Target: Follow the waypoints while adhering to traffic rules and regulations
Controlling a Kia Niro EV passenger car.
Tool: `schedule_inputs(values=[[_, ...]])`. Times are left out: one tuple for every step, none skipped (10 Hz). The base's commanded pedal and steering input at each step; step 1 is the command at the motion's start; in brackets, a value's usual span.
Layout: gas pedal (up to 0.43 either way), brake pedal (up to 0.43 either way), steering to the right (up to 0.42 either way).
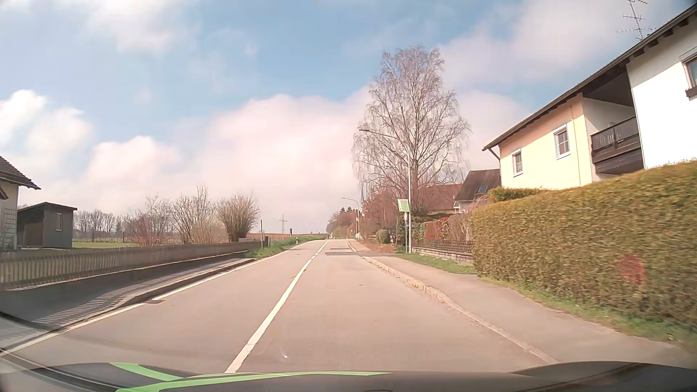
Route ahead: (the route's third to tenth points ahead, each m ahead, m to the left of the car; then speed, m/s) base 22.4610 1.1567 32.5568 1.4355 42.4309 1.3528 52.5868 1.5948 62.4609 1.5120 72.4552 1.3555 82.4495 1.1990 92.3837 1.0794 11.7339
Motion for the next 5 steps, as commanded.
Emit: schedule_inputs(values=[[0.169, 0.000, -0.016], [0.169, 0.000, -0.015], [0.169, 0.000, -0.014], [0.177, 0.000, -0.011], [0.177, 0.000, -0.010]])
